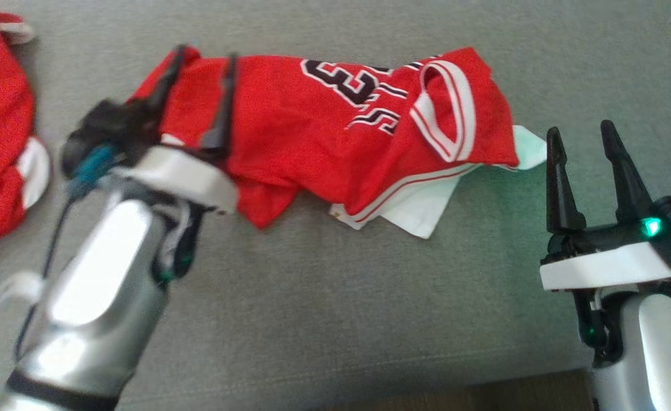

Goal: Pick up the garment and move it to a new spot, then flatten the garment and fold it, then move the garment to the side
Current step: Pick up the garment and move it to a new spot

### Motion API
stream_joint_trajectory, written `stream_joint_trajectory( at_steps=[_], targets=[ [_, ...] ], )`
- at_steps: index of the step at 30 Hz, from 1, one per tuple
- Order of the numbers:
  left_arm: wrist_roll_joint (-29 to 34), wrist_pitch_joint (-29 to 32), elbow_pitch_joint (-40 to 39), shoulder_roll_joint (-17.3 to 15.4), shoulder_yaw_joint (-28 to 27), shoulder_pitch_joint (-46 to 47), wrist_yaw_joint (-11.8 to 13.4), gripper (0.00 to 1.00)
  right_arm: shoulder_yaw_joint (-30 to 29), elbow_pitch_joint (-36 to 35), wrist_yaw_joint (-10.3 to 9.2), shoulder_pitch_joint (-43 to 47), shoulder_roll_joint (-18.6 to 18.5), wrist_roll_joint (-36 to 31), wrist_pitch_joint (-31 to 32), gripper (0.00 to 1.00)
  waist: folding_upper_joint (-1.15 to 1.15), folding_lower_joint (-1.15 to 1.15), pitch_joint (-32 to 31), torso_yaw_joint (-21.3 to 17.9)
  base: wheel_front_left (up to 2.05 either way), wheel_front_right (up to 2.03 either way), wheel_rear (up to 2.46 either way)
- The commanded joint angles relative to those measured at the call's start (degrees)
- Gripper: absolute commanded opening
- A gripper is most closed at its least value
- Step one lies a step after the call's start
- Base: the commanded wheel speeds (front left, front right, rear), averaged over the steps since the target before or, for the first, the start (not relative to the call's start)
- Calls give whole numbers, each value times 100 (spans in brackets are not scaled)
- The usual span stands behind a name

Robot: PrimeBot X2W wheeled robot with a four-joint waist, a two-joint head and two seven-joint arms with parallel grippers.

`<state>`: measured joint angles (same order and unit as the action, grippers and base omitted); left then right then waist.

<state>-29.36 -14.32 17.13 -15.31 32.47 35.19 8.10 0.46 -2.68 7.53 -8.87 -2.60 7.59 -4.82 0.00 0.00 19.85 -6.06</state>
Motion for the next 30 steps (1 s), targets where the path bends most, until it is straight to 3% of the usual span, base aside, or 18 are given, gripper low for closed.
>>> stream_joint_trajectory(
  at_steps=[1, 6, 11, 19, 30],
  targets=[
    [91, -66, -317, -230, -389, -56, 63, 100, 109, -204, -4, -61, -28, -43, 26, 100, 0, 0, -110, 160, 0, 0, 0],
    [235, -67, -840, -388, -1318, -935, 125, 100, 94, -146, -4, -21, -28, -110, 96, 100, 0, 0, -298, 340, 0, 0, 0],
    [408, -67, -1129, -375, -1897, -1629, -3, 100, 61, -76, -4, 67, -28, -152, 143, 100, 0, 0, -523, 442, 0, 0, 0],
    [668, -67, -1269, -274, -2015, -2250, -271, 100, -17, 8, -4, 402, -28, -159, 206, 100, 0, 0, -934, 476, 0, 0, 0],
    [834, -67, -1178, -181, -2000, -2691, -261, 100, -40, -53, -4, 811, -28, -37, 343, 100, 0, 0, -1321, 430, 0, 0, 0]
  ],
)
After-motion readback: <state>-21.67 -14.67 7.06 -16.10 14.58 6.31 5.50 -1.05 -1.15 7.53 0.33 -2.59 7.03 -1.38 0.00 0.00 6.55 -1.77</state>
